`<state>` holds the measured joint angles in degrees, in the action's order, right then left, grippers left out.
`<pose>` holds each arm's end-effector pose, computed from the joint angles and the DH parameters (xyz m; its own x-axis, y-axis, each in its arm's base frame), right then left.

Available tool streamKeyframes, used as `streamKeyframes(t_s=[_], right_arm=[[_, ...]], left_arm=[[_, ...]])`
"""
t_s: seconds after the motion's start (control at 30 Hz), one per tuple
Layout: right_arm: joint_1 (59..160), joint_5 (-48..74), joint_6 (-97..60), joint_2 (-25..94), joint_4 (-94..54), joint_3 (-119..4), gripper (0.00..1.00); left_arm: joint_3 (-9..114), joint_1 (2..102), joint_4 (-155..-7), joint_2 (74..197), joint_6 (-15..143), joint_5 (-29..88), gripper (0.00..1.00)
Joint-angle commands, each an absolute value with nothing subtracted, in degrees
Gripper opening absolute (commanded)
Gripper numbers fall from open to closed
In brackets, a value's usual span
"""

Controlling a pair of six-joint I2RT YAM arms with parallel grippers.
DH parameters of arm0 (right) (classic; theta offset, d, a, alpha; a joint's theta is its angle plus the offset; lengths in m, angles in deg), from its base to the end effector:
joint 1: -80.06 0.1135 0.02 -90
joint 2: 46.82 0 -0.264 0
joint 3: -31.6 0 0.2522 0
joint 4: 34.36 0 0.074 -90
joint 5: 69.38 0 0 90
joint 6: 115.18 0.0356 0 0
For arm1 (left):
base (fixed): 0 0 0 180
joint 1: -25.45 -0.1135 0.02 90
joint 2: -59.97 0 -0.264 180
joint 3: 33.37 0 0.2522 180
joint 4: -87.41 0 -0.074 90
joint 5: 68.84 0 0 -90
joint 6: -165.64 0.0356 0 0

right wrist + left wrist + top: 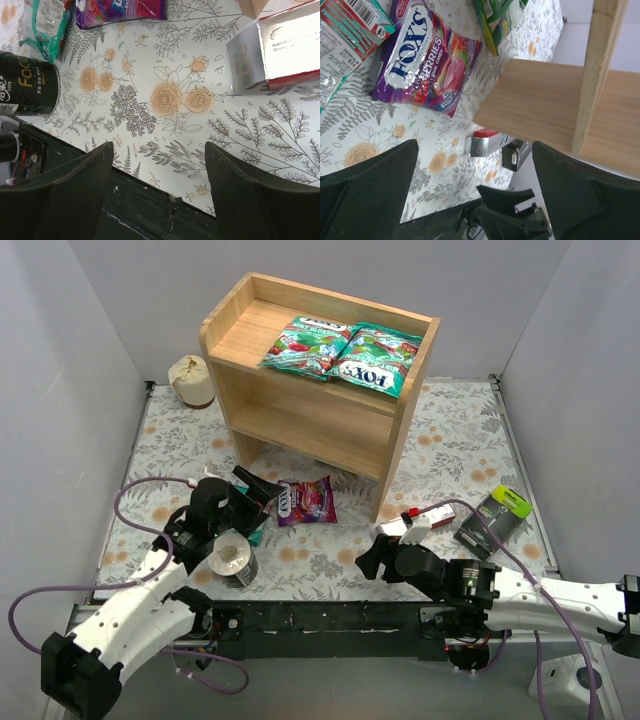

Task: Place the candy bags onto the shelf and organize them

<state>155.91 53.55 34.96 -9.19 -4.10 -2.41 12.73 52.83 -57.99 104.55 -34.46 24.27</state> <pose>0.0552 0.1396 0.2009 -0.6780 0.2883 -0.6762 -0.2321 0.7888 0.5691 0.1553 -0.0826 0.2457 -0.3026 -0.8993 0.3158 -0.6268 -0.0618 -0.7767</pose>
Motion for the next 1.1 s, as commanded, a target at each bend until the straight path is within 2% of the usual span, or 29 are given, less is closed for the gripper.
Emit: streamKeyframes(t_s=[0.0, 0.17, 0.4, 0.53, 0.63, 0.87, 1.07], right_arm=[[155.99, 58.15, 39.76, -11.75, 0.58, -4.57, 0.80], [155.99, 59.73, 41.87, -14.12, 3.05, -4.31, 0.80], [156.00, 59.64, 43.11, -15.97, 4.45, -3.25, 0.79], [155.99, 59.56, 43.46, -16.93, 4.89, -2.73, 0.78], [155.99, 59.56, 43.55, -17.72, 5.51, -2.81, 0.78], [155.99, 57.98, 43.55, -18.08, 7.70, -3.95, 0.76], [155.99, 57.97, 43.81, -17.90, 11.04, -5.36, 0.75]], left_arm=[[17.38, 58.47, -62.48, 112.86, -50.04, 14.67, 0.98], [23.72, 64.46, -61.09, 127.27, -56.17, 11.15, 0.98], [24.34, 75.01, -53.71, 129.74, -76.09, -0.29, 0.98], [27.41, 76.95, -48.60, 135.45, -82.19, 0.94, 0.98], [26.81, 78.80, -46.93, 138.01, -88.42, -2.30, 0.98], [25.74, 80.12, -48.94, 140.56, -97.05, -11.27, 0.98], [25.83, 80.12, -52.54, 142.68, -97.59, -14.79, 0.98]])
